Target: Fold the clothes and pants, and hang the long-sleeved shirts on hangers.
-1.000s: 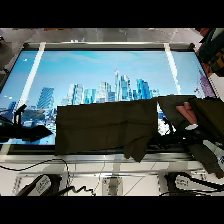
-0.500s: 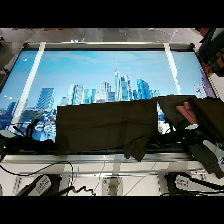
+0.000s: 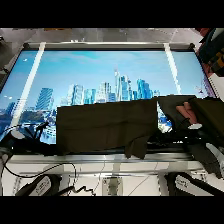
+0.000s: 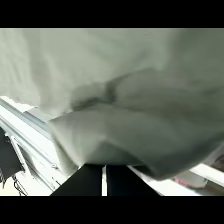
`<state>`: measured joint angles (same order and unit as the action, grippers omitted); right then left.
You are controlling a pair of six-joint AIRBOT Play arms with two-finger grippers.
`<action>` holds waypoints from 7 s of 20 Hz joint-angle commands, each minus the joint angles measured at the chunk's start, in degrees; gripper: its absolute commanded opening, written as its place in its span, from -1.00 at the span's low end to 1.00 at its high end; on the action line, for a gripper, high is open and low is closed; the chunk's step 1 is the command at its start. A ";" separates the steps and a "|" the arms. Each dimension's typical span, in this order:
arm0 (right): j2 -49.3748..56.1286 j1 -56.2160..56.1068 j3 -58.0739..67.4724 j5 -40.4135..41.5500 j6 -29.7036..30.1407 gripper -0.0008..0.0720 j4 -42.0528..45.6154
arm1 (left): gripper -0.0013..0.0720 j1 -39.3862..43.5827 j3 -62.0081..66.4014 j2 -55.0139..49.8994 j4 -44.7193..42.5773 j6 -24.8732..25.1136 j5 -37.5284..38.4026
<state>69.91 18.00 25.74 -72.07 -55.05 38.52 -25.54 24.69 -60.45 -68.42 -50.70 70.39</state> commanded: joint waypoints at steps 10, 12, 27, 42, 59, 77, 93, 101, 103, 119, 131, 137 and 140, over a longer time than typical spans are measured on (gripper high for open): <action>-20.09 -0.57 2.54 4.13 -6.97 -0.94 -20.61 | -0.93 -4.57 17.53 0.15 35.41 10.21 9.09; -19.37 -4.20 4.07 17.33 -11.45 -0.95 -19.98 | -0.94 -4.90 17.51 0.02 38.32 9.64 1.75; 15.28 -19.39 29.92 49.72 -13.25 0.51 -18.29 | -0.01 3.21 17.55 -18.21 43.89 5.77 -26.47; 15.21 -16.00 35.78 20.68 -13.38 0.22 1.20 | 0.79 2.40 17.64 -21.24 24.06 3.13 -17.27; 33.07 -48.19 55.19 33.07 -27.80 -0.94 1.99 | -0.93 8.90 46.25 -3.96 25.07 -6.54 2.78; 35.74 -37.35 79.47 -0.13 -36.94 -0.94 30.67 | -0.93 36.13 46.12 -14.34 34.10 -7.65 -9.86; 26.47 -0.17 53.35 -8.50 -15.91 0.50 7.30 | 0.97 56.22 46.21 -27.56 46.99 -3.23 -39.76; 30.86 -18.97 40.81 12.20 -15.61 0.50 -1.92 | 0.96 42.16 46.21 -20.06 31.98 -2.23 -24.02; 33.86 -23.37 40.81 15.39 -15.80 0.50 -7.04 | 0.96 38.95 46.21 -16.79 29.75 -2.23 -22.16; 9.22 -7.06 59.67 4.13 -35.54 -0.94 25.77 | -0.93 27.61 46.21 5.22 2.03 -2.27 -10.95; -17.73 44.48 60.06 -16.13 -48.48 -0.94 47.82 | -0.93 27.69 46.18 5.14 8.13 -2.45 -8.20; -17.33 46.45 59.91 -15.89 -49.59 -0.41 40.94 | -0.93 27.69 46.18 5.14 8.31 -2.45 -8.20; -16.33 38.66 59.91 -14.69 -46.73 -0.89 41.18 | -0.93 27.69 46.18 5.14 8.48 -2.45 -8.20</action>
<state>53.04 61.10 85.69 -87.42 -103.85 80.95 2.15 70.87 -55.35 -60.07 -53.17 62.13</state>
